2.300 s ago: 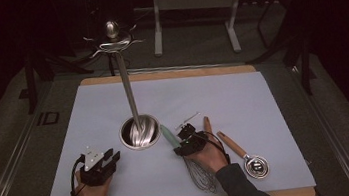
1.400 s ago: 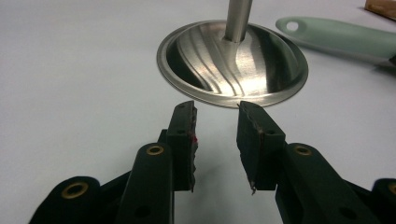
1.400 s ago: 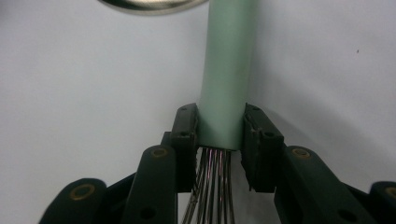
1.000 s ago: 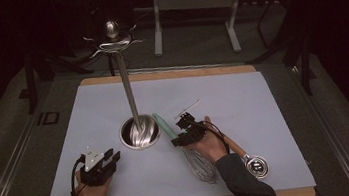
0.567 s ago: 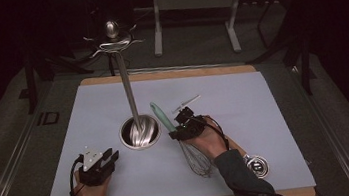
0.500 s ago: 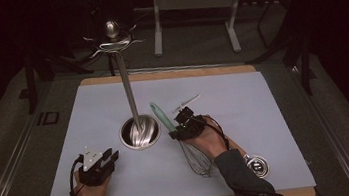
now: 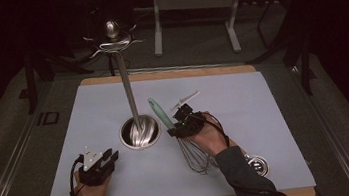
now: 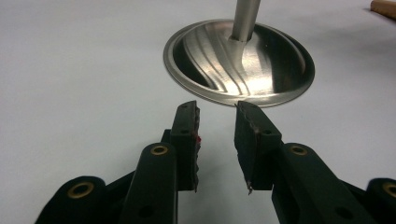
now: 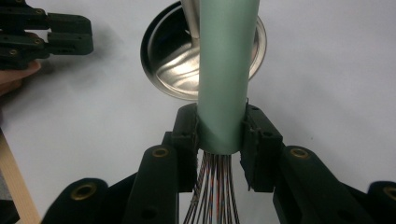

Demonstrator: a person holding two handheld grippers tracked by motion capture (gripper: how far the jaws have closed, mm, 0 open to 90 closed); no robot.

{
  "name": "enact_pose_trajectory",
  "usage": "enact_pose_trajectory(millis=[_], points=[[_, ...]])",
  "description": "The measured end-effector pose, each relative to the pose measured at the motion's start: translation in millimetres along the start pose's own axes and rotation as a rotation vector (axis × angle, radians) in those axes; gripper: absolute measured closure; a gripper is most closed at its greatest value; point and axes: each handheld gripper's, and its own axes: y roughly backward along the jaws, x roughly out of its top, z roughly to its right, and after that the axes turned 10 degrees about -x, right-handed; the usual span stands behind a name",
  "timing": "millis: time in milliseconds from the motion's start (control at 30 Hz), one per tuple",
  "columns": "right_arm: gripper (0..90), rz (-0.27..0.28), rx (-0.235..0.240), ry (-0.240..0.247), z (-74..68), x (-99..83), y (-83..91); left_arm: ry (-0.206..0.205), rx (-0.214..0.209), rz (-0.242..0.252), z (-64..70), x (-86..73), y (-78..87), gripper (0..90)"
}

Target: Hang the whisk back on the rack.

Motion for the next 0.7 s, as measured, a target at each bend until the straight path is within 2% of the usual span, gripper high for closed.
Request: enact_pose_trajectory(millis=[200, 467, 700], points=[[69.3, 0.028, 0.019, 0.019, -1.6, 5.2, 4.8, -0.014, 0.005, 0.004, 1.4, -0.3, 0.3, 70.1], [69.3, 0.091, 0.069, 0.074, -6.9, 10.0, 10.1, -0.031, 0.011, -0.001, 3.5, -0.5, -0.2, 70.1], [69.3, 0.136, 0.085, 0.122, -13.4, 14.1, 15.2, -0.034, 0.014, 0.004, 3.6, -0.8, 0.3, 69.9]])
